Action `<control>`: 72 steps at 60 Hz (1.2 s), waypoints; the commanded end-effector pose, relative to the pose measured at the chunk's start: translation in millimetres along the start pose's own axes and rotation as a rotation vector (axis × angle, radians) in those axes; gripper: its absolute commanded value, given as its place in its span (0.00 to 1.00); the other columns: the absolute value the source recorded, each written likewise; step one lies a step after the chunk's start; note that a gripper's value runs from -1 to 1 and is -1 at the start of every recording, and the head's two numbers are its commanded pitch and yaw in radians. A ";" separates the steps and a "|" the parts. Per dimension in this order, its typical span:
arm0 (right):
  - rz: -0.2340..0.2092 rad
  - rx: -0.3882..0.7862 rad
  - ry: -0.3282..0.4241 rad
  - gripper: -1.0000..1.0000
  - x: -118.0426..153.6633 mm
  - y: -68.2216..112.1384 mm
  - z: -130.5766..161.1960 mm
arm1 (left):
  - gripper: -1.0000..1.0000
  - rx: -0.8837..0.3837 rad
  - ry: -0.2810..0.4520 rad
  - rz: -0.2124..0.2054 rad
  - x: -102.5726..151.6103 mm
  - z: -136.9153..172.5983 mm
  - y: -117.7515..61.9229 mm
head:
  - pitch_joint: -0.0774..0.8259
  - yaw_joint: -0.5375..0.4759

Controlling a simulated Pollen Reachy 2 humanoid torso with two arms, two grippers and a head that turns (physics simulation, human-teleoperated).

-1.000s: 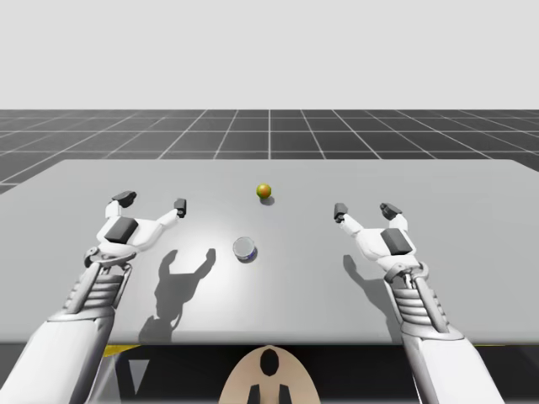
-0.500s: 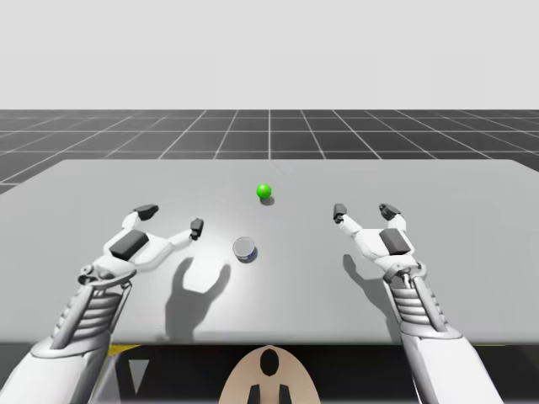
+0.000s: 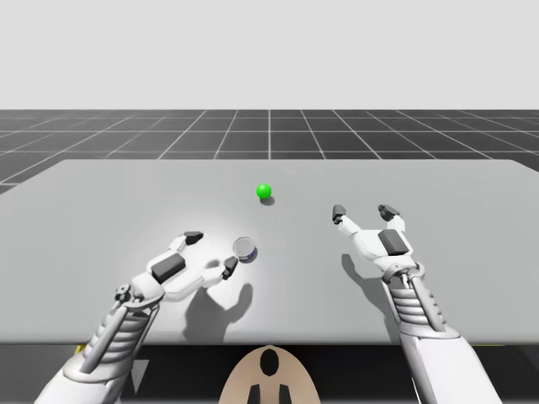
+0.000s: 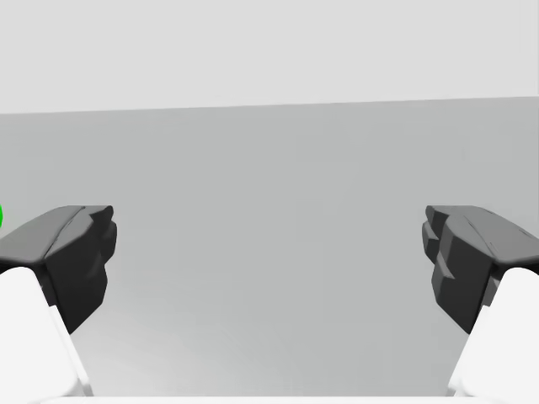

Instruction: Watch the red light. When it turns green, pick up the object.

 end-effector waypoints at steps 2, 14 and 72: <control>-0.013 0.002 0.001 0.00 -1.0 2.8 0.7 | 0.00 -0.018 0.050 -0.016 -10.8 -22.0 -13.4 | 0.81 0.65; -0.012 0.003 -0.001 0.00 -0.2 2.4 0.8 | 0.00 -0.008 0.084 -0.015 -15.0 -51.6 -20.3 | 0.80 0.65; -0.019 0.003 -0.007 0.00 2.5 1.0 1.2 | 1.00 -0.026 0.125 -0.049 -31.3 -96.0 -44.6 | 0.78 0.64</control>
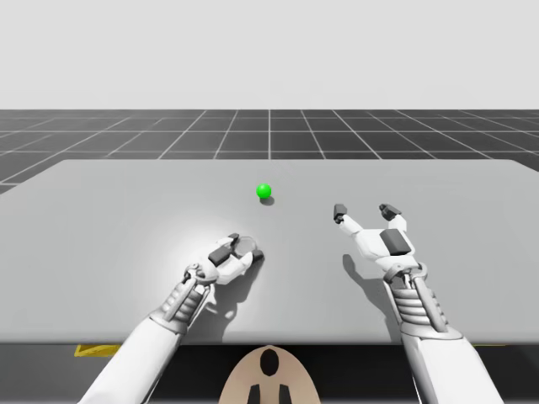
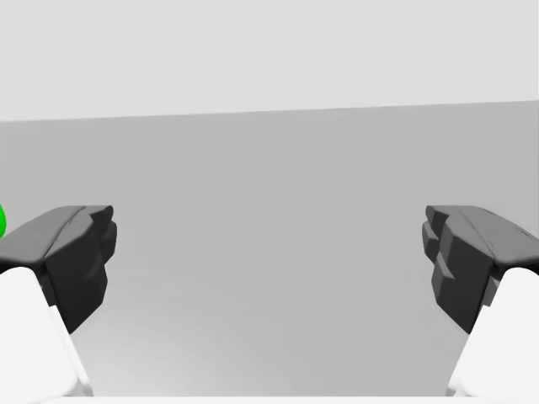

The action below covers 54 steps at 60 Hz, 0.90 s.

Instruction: Watch the red light. When it turns green, pick up the object.

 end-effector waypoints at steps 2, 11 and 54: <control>-0.011 0.001 0.000 0.00 -0.7 2.4 0.3 | 1.00 -0.043 0.024 0.023 -10.4 -4.2 -15.5 | 0.75 0.64; -0.011 -0.001 0.002 0.00 -1.2 1.9 0.1 | 1.00 -0.047 0.025 0.024 -12.1 -3.3 -14.9 | 0.62 0.63; 0.012 0.003 0.002 0.00 -3.6 1.3 -0.2 | 1.00 -0.011 -0.164 -0.060 87.8 79.2 13.3 | 0.39 0.63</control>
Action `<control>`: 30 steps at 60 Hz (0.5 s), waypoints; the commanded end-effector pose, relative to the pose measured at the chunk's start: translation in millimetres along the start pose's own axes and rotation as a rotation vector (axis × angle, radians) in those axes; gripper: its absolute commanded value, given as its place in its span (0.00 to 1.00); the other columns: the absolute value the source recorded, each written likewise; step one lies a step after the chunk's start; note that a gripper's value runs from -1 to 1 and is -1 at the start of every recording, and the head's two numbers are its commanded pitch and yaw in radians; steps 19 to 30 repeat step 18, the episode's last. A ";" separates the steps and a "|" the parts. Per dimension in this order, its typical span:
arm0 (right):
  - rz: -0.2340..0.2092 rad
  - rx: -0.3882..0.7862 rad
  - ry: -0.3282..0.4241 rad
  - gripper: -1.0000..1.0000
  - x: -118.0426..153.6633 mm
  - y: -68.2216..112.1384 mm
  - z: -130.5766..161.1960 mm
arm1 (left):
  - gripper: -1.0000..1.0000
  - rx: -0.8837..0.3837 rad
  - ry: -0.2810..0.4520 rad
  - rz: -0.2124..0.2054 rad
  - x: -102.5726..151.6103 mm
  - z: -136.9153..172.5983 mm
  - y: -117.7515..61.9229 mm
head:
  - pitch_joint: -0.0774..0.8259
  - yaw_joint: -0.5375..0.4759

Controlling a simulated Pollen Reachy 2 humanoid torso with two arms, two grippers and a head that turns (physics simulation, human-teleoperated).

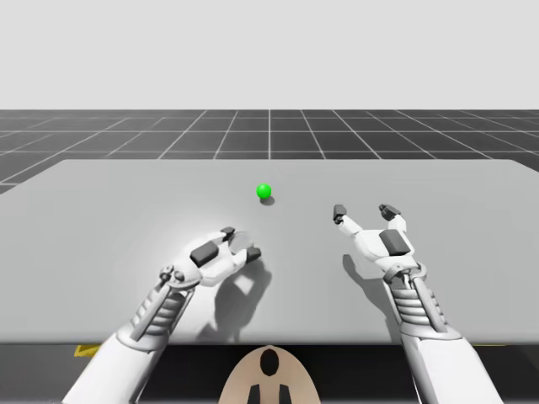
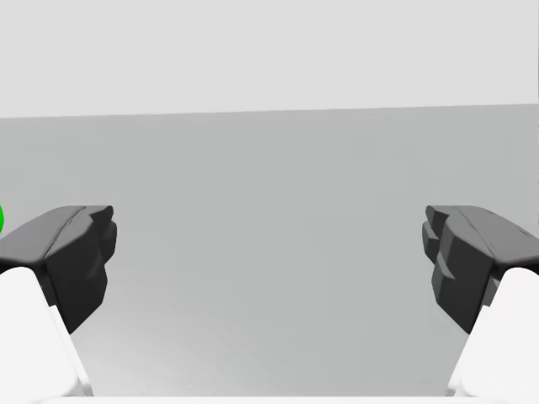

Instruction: Watch the red light. When it turns green, pick up the object.

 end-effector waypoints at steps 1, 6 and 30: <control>0.000 0.001 0.005 0.00 -1.7 1.4 -0.2 | 1.00 0.034 -0.115 -0.049 52.8 30.5 11.4 | 0.39 0.63; 0.000 0.001 0.009 0.00 -2.3 1.3 -0.3 | 1.00 0.056 -0.170 -0.074 78.6 47.1 14.3 | 0.38 0.64; 0.002 0.009 0.005 0.00 -2.6 0.7 -0.2 | 1.00 0.097 -0.352 -0.112 129.6 85.2 16.8 | 0.37 0.63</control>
